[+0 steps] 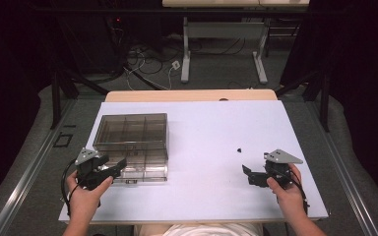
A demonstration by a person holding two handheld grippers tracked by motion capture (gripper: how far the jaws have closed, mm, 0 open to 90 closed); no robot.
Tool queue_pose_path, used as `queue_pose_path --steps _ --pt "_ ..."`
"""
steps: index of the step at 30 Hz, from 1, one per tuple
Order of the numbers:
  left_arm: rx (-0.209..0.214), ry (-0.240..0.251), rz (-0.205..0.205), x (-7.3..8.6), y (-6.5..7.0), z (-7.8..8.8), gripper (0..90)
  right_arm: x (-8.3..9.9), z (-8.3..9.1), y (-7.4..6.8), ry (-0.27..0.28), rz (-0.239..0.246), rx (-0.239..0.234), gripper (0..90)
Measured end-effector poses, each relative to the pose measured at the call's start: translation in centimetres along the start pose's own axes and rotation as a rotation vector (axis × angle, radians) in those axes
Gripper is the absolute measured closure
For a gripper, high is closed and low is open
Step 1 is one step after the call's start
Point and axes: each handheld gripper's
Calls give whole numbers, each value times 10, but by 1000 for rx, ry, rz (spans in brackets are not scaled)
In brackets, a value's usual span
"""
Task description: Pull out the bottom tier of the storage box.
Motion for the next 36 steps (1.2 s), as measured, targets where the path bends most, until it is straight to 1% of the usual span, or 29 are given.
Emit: queue_pose_path --steps 4,5,6,8,10,11,15,17,18,20,23,24,25,27,28,30,31,32,34,35,36 --pt "29 23 6 1 5 1 198 0 -1 -1 -5 -4 -3 82" --pt "33 25 2 1 6 1 185 0 -1 -1 -6 0 -5 82" --pt "41 29 0 2 8 1 178 0 -2 -1 -3 1 4 83" --pt "60 26 -9 3 10 0 163 0 -2 -1 -12 -6 -2 83" --pt "83 25 -48 5 13 -2 158 0 -2 -1 -14 -10 -1 83" --pt "90 22 -58 5 14 -3 149 0 -3 -1 -15 -5 -3 82" --pt "113 42 -68 5 20 -2 87 -1 -3 -2 -16 -6 -4 83" --pt "125 54 -84 5 22 -1 58 -1 -3 -3 -20 -12 -1 82" --pt "129 54 -96 5 23 0 39 -1 -3 -2 -22 -1 -3 82" --pt "142 55 -122 6 25 -1 5 -1 -4 -1 -17 5 -8 82" --pt "149 65 -140 7 28 -1 5 -2 -5 -1 -20 -8 -6 82" --pt "158 68 -133 7 29 -1 5 -2 -5 -1 -20 -9 -8 82" --pt "170 74 -140 7 30 -1 6 -2 -5 -1 -26 -8 -9 82" --pt "181 90 -138 7 31 0 5 -3 -6 0 -25 -8 -5 82" --pt "190 92 -131 7 32 0 5 -3 -6 0 -30 -9 -10 81" --pt "204 100 -142 7 33 1 5 -4 -7 1 -36 -14 -1 82" --pt "200 101 -154 7 33 1 6 -4 -8 2 -32 -13 -2 81" --pt "205 103 -156 8 35 1 5 -4 -8 2 -38 -18 -8 82" --pt "228 96 -160 8 37 1 6 -5 -8 2 -42 -30 -8 81" --pt "234 98 -170 9 37 1 6 -6 -8 2 -41 -29 -7 81" --pt "241 94 -168 9 38 1 5 -6 -8 2 -44 -30 -7 80"
Point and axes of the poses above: each handheld gripper's, and its own axes: z roughly backward along the jaws, x roughly out of its underside, y roughly to its right, and after that the axes turned 4 degrees about -z, right-handed
